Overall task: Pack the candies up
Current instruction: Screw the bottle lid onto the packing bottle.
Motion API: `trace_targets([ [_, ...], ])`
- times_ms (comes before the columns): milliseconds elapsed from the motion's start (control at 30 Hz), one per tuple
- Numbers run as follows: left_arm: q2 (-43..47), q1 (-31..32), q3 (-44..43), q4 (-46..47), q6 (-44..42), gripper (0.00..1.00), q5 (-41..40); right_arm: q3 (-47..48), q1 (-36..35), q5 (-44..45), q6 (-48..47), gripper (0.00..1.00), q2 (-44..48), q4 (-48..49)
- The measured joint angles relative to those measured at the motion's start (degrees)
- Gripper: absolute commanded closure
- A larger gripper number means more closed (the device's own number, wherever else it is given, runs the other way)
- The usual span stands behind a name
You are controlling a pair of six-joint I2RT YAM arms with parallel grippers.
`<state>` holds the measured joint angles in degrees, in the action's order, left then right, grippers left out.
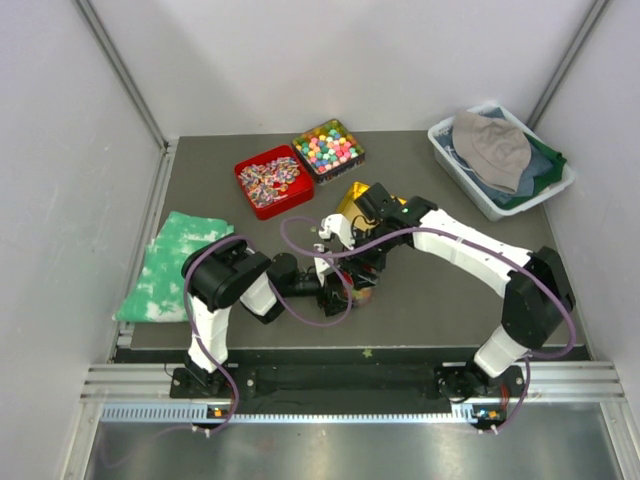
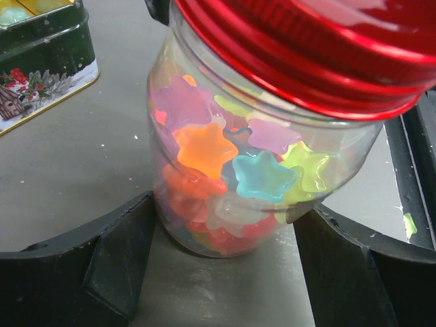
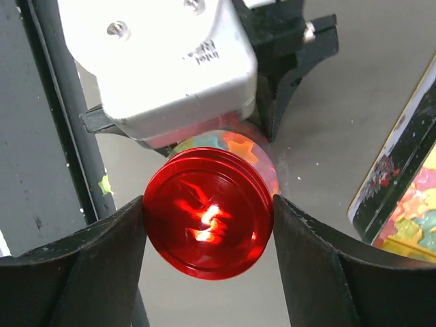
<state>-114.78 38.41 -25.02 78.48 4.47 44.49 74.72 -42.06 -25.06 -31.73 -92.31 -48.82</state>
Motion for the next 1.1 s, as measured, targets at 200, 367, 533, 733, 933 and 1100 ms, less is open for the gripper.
trace_targets([
  [200, 0.0, 0.3, 0.0, 0.0, -0.6, 0.18, 0.0, -3.3, 0.4, 1.5, 2.2, 0.04, 0.8, 2.4],
  [367, 0.0, 0.4, 0.0, 0.0, -0.8, 0.18, 0.0, -4.0, 1.1, 2.0, 2.2, 0.01, 0.8, 2.6],
  [533, 0.0, 0.4, 0.0, 0.0, -0.8, 0.18, 0.0, -3.8, 1.1, 2.7, 0.1, 0.01, 0.8, 1.9],
  [733, 0.0, 0.4, 0.0, 0.0, -1.0, 0.18, 0.0, -2.5, 0.3, 4.0, -4.8, 0.01, 1.1, -0.4],
  [933, 0.0, 0.4, 0.0, 0.0, -1.4, 0.18, 0.2, -0.3, -1.3, 5.0, -7.7, 0.01, 2.2, -1.9],
  [1100, 0.0, 0.4, 0.0, 0.0, -1.5, 0.18, 0.2, 1.2, -2.5, 5.6, -8.2, 0.01, 2.7, -2.0],
])
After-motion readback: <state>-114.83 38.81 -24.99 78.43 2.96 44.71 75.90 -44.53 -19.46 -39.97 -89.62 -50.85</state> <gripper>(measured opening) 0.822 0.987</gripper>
